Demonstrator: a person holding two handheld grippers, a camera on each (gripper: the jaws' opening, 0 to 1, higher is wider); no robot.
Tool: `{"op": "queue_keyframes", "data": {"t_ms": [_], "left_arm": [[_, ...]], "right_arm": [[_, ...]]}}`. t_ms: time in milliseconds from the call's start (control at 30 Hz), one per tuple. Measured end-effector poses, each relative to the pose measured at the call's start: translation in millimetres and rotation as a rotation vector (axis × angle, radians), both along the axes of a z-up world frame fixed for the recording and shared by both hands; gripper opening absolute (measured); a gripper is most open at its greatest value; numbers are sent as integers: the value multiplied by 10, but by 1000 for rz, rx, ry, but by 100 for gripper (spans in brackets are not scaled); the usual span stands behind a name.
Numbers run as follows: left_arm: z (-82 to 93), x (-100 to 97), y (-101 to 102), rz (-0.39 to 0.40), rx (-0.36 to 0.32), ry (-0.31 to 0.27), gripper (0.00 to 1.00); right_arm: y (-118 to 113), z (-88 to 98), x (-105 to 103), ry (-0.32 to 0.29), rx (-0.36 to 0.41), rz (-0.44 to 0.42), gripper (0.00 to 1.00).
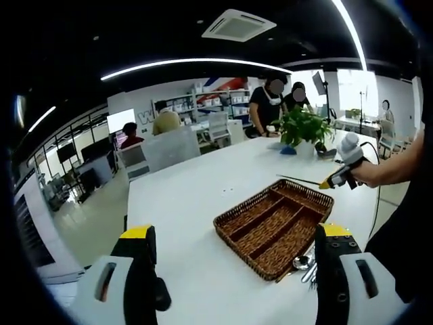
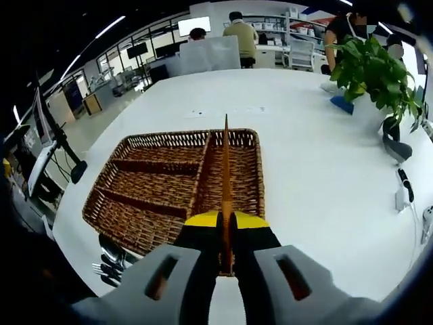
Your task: Arrange the knives, forks, and spoons in their matching storage slots by inserting each utensil handle-first until every utensil is classified and aligned in the correct compartment
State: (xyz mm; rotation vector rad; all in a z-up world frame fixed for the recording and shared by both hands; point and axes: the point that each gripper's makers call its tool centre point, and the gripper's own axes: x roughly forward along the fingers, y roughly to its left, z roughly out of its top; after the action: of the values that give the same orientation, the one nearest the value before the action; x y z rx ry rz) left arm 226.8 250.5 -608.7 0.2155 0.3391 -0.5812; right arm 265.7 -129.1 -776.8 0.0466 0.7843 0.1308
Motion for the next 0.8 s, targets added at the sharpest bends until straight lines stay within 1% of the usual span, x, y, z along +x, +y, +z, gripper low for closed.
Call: {"op": "queue_keyframes", "data": {"t_ms": [33,200,300,567,800], "left_arm": [[-2,-2,4,0,0,1,100],[-1,-19,8,4,-1,2,100],[-6,-26,11,3,0,4,100],[-21,-60,42,8,7,10,100],[-20,-88,87,16,12,12,100]], "right_arm": [[2,-38,-14,14,10,-8,4],[38,-133,-37,33,11,-4,4],[47,-205,-37,57,20,-12,4],[69,-323,-7,85,6,-4,4],[81,-449,11,113,10,-4,4]]}}
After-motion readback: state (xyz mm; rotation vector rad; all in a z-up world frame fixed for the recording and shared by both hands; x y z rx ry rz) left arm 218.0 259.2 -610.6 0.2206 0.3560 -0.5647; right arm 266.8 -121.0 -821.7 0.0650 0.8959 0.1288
